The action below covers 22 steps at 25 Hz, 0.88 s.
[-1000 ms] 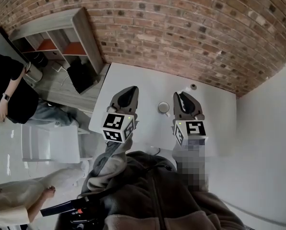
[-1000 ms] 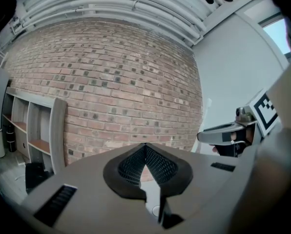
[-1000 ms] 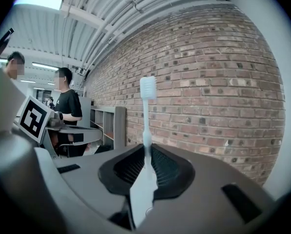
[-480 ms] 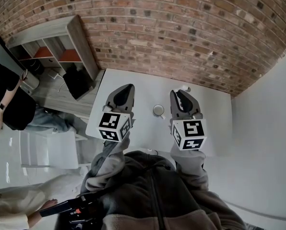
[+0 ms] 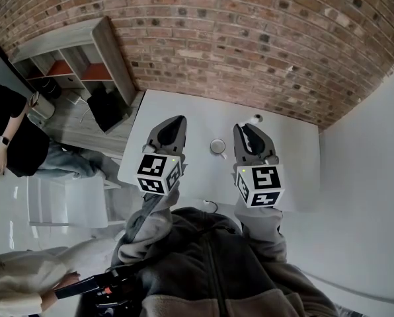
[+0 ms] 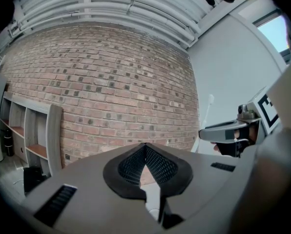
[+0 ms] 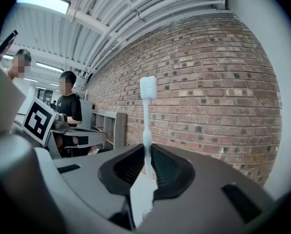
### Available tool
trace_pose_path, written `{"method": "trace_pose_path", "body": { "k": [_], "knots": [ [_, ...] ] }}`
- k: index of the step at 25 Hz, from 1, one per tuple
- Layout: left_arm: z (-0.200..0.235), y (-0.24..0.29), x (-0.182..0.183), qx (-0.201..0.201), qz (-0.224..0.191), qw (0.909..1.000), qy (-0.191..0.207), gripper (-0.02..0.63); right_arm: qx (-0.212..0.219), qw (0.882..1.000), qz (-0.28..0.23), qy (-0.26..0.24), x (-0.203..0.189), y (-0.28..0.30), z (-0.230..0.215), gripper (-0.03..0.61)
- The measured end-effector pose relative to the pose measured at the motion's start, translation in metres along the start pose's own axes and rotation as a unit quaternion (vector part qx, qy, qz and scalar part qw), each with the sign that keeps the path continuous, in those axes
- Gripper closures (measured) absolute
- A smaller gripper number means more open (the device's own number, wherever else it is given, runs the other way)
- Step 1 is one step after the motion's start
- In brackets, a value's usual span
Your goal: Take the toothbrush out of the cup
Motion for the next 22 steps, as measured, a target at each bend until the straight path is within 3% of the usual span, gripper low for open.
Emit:
{"method": "trace_pose_path", "body": {
  "k": [22],
  "knots": [
    [-0.002,-0.008,-0.008,0.000,0.001,1.0000,-0.004,0.611,-0.003,1.000,-0.001,0.000,-0.004,-0.012,0.006,0.532]
  ]
}}
Point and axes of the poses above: the fingertips, and each gripper's own axes: y forward along the fingers, z to its left, x out of its top, the point moved 2 cm from there along -y, backward along the fingers, and after that the axes turned 7 degrees about -y, right-handed, at the moved point
